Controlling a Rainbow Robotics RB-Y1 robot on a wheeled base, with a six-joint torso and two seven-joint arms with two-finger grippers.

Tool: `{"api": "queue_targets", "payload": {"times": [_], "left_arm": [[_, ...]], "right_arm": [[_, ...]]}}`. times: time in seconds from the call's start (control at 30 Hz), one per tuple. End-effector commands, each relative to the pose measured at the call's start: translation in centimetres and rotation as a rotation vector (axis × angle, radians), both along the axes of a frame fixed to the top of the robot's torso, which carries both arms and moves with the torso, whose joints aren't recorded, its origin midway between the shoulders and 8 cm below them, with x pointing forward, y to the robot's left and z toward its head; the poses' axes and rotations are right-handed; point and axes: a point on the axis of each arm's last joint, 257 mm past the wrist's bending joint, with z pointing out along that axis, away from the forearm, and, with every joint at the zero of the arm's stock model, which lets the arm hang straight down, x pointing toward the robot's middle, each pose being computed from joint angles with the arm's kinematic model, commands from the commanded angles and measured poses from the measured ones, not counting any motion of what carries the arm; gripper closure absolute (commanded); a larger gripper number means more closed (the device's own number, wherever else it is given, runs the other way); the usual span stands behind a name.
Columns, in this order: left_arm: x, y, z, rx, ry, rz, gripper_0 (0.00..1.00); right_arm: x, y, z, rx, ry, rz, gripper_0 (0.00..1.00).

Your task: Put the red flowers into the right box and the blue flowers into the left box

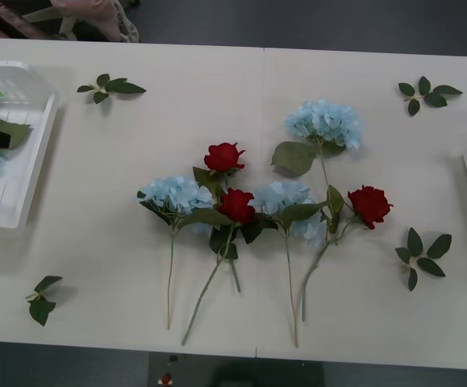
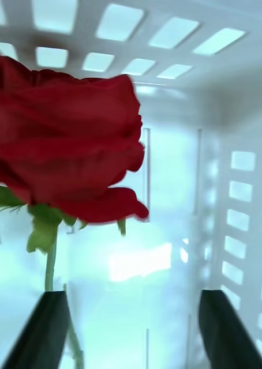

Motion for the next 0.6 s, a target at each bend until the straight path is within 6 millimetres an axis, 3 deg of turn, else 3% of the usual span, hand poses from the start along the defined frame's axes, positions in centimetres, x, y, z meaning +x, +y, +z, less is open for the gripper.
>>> {"api": "queue_targets", "payload": {"times": [0.03,0.3,0.43,0.5,0.6], "left_arm": [[-1.4,-4.6,-3.8,-0.058,0.024,0.025,0.0],[-2.3,-11.1,-9.4,-0.025,0.05,-0.028,0.0],[-2.3,-14.5,-12.3,0.015,0.056,-0.071,0.0],[-2.3,-15.5,-13.1,0.028,0.056,-0.079,0.0],[-2.3,-18.1,-14.4,0.038,0.059,-0.098,0.0]], "right_arm": [[0.9,0.9,3.9,0.013,-0.016,0.064,0.0],[0.3,8.5,7.7,0.218,0.027,0.164,0.0],[-0.9,13.5,9.0,0.377,0.057,0.21,0.0],[-1.1,15.3,9.4,0.411,0.07,0.227,0.0],[-2.0,19.7,9.6,0.5,0.099,0.238,0.0]]}}
